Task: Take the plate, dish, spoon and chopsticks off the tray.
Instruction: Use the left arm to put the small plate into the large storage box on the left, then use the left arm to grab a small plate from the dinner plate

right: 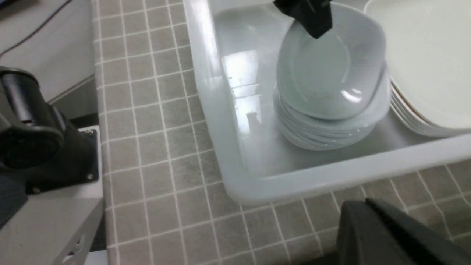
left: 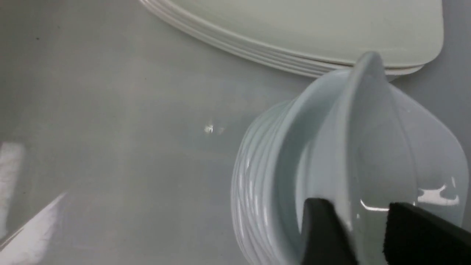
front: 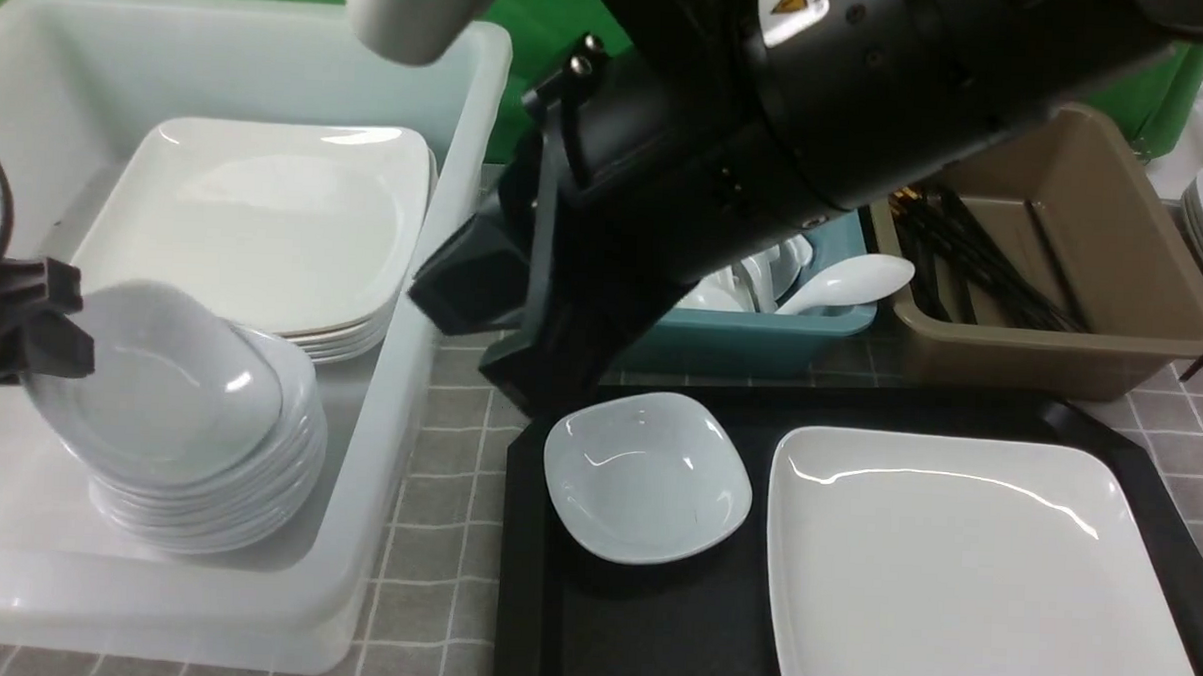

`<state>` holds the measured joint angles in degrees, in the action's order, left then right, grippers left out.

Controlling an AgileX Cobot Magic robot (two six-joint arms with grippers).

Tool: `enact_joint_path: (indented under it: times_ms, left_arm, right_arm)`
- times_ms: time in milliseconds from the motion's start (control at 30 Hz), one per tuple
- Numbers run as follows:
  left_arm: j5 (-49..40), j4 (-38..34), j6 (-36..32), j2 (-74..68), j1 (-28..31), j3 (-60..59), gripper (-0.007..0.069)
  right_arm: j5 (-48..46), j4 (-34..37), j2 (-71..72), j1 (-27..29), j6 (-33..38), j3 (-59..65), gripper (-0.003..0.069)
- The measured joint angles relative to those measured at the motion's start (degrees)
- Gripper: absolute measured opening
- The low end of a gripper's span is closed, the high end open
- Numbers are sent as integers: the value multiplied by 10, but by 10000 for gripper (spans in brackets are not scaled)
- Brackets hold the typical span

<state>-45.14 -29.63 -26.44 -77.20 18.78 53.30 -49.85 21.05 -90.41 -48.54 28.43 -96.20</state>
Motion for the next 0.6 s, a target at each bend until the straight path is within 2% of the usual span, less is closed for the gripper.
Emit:
enact_joint_path:
  times_ms: [33, 100, 167, 300, 400, 433, 467, 533, 600]
  left_arm:
    - [-3, 3, 2, 1, 0, 1, 339]
    - [-22, 53, 43, 7, 0, 33, 449]
    - [-37, 88, 70, 16, 0, 60, 484]
    - [-72, 113, 103, 37, -20, 115, 477]
    - [-85, 101, 112, 45, -98, 139, 353]
    - [-84, 96, 113, 45, -139, 142, 285]
    - [-78, 95, 114, 41, -208, 143, 174]
    - [-71, 96, 117, 31, -272, 143, 86]
    - [-56, 108, 145, 6, -377, 144, 29]
  right_arm:
    - [-2, -4, 1, 1, -4, -1, 25]
    - [-33, -81, 16, 13, -52, -1, 25]
    - [-61, -133, 30, 26, -74, -1, 25]
    - [-152, -217, 64, 72, -103, -1, 27]
    - [-170, -236, 97, 124, -114, 7, 27]
    - [-170, -238, 107, 142, -115, 15, 27]
    - [-170, -239, 123, 168, -118, 31, 27]
    - [-170, -240, 138, 190, -123, 49, 28]
    - [-170, -241, 158, 227, -128, 83, 27]
